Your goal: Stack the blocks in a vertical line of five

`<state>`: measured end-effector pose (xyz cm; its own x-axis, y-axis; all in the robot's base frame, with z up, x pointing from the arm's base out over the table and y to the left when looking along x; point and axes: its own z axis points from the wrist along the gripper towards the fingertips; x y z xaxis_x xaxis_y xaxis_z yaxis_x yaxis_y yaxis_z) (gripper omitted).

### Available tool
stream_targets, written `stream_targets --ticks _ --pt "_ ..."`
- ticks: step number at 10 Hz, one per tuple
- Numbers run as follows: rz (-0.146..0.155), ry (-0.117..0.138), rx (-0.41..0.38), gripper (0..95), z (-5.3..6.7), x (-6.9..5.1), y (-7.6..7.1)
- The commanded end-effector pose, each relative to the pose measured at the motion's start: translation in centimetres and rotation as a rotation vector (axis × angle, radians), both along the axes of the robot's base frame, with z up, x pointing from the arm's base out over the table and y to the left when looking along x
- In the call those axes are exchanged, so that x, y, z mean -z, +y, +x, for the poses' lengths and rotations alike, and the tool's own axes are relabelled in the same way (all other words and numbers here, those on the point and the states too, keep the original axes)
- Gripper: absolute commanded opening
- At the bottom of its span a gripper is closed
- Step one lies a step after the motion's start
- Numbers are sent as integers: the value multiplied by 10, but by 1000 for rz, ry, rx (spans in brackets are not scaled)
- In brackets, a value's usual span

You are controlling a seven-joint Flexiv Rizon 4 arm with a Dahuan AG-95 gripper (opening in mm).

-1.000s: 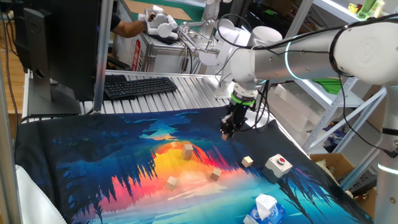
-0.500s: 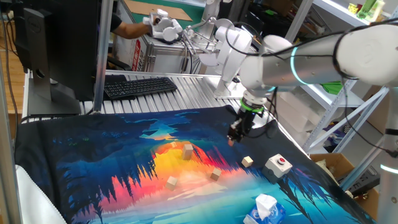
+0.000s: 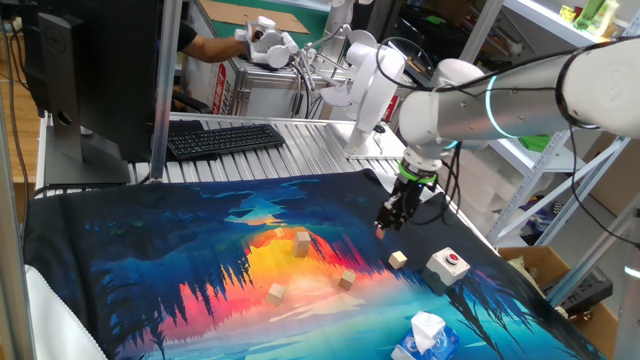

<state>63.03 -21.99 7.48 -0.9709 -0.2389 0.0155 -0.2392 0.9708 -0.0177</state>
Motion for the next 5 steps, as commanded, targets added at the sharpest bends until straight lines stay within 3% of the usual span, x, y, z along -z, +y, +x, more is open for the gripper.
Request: stream_targets --ticks 1,5 --pt "5 -7 -2 570 -9 4 -10" --pt "5 -12 -2 570 -25 17 -23"
